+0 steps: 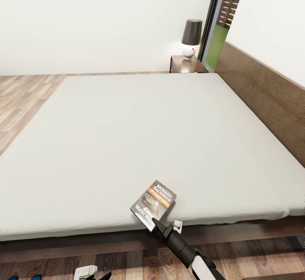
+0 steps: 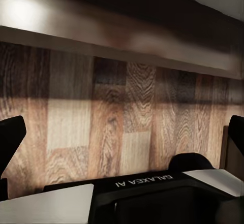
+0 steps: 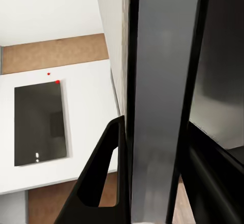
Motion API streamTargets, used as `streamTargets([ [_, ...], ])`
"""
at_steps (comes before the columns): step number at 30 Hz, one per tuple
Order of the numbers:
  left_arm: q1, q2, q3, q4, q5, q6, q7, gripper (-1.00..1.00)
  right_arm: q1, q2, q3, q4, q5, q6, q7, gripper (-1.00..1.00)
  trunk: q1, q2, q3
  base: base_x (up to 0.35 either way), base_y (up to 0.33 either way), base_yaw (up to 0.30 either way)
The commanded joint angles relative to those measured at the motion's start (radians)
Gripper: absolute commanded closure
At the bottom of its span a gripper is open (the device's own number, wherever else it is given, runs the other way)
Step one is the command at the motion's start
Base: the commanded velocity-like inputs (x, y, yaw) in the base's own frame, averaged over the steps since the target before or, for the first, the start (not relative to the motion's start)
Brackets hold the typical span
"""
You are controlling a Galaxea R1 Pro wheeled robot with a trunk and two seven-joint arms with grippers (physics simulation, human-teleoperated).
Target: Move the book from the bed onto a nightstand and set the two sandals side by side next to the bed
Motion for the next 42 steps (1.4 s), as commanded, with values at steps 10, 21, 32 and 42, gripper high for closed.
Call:
streamTargets([
  [10, 0.000, 0.000, 0.001, 0.000, 0.009, 0.008, -0.006, -1.00, 0.000, 0.000, 0.002, 0.000, -0.012, 0.011, 0.000, 1.00, -0.039, 0.070, 0.031, 0.000, 0.000, 0.000],
  [21, 0.000, 0.000, 0.001, 0.000, 0.009, 0.009, -0.006, -1.00, 0.000, 0.000, 0.002, 0.000, -0.011, 0.011, 0.000, 1.00, -0.081, 0.147, 0.065, 0.000, 0.000, 0.000],
  [32, -0.001, 0.000, 0.001, 0.000, 0.009, 0.009, -0.007, -1.00, 0.000, -0.004, 0.004, -0.024, -0.002, 0.020, -0.001, 1.00, -0.123, 0.224, 0.100, 0.000, 0.000, 0.000],
  [42, -0.001, 0.000, 0.001, 0.000, 0.009, 0.009, -0.007, -1.00, 0.000, -0.005, 0.008, -0.034, 0.000, 0.031, 0.006, 1.00, -0.161, 0.294, 0.131, 0.000, 0.000, 0.000],
])
